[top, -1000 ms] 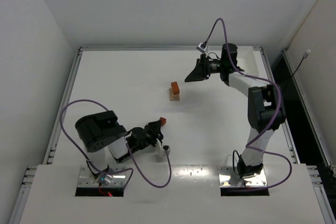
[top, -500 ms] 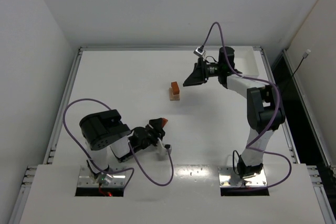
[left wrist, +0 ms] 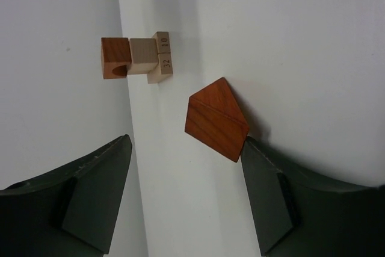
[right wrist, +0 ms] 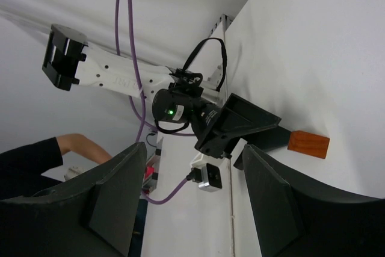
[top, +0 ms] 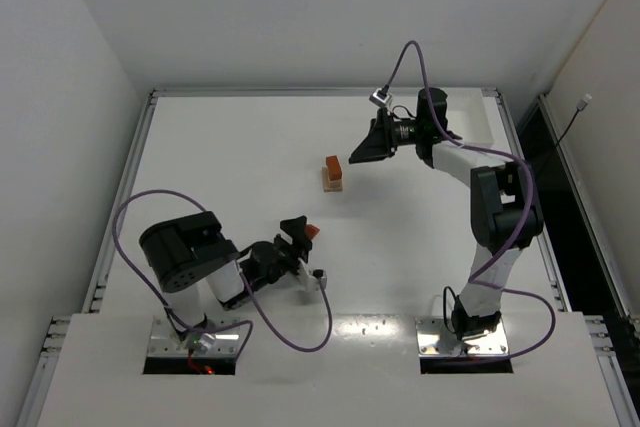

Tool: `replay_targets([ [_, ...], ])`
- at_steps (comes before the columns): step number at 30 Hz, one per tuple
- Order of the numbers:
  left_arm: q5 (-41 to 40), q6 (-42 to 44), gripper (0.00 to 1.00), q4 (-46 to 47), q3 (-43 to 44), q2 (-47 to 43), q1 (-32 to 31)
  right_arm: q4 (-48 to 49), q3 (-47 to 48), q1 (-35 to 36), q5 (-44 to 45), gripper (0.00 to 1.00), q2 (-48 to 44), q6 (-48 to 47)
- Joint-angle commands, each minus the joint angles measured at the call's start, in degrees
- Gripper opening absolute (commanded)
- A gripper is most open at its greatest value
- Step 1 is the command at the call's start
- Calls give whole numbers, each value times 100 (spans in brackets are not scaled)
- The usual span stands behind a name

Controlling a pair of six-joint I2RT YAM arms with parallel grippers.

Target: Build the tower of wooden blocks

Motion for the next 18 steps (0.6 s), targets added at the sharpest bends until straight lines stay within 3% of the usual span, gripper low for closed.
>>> replay_targets([
  [1,-7,-460,70,1655,-86,-532,-95,234,290,22,-683,62,3,-46],
  [9,177,-1690,74,-2018,493,-2718,-95,234,405,22,-683,62,57,7],
  [13,301,-2007,76,-2847,608,-3247,-95,234,405,22,-683,62,109,7],
  [18,196,-2315,76,-3210,678,-3425,-95,234,457,22,-683,62,109,7],
])
